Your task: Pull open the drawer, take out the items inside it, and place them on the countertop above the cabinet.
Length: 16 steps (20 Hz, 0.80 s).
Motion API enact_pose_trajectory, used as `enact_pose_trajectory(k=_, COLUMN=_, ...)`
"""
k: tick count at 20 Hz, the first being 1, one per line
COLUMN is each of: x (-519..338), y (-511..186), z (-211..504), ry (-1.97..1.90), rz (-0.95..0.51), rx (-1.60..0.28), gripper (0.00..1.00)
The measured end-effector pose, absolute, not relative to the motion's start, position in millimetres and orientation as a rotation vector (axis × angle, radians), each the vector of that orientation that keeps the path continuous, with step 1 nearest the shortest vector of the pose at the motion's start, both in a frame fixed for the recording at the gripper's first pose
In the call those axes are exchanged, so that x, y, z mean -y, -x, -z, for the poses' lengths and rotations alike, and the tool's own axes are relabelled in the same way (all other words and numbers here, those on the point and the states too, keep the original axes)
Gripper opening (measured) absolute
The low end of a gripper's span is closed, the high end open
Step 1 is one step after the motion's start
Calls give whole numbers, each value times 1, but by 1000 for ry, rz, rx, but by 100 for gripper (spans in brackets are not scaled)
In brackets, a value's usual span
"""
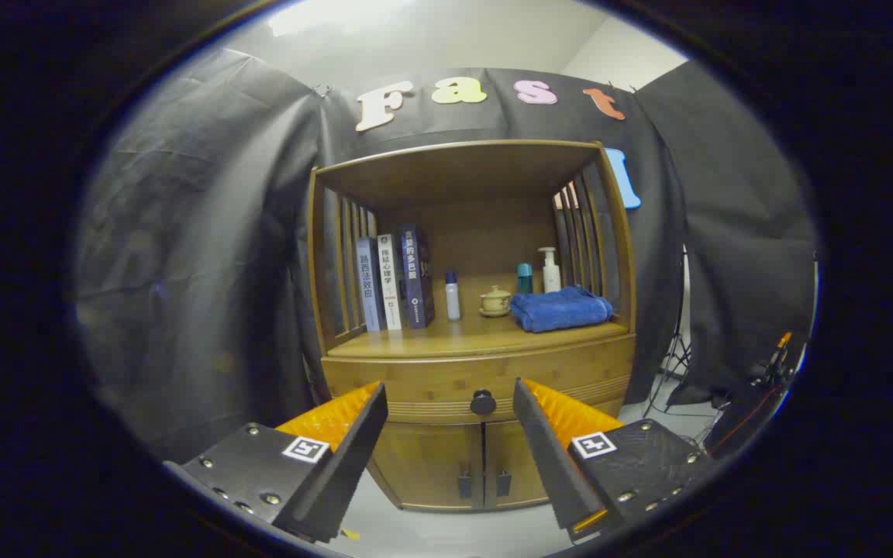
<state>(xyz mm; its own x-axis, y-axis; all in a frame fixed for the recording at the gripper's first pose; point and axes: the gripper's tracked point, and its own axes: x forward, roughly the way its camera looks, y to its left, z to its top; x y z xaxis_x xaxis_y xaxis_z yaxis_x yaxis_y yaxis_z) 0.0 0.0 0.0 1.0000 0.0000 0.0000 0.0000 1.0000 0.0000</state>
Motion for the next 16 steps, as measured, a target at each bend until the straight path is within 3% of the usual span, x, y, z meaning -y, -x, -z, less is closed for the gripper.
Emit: enact_pose_trajectory(k=16, x=3, y=-24, z=26, ry=63, rz=-3, rx=3, gripper=98)
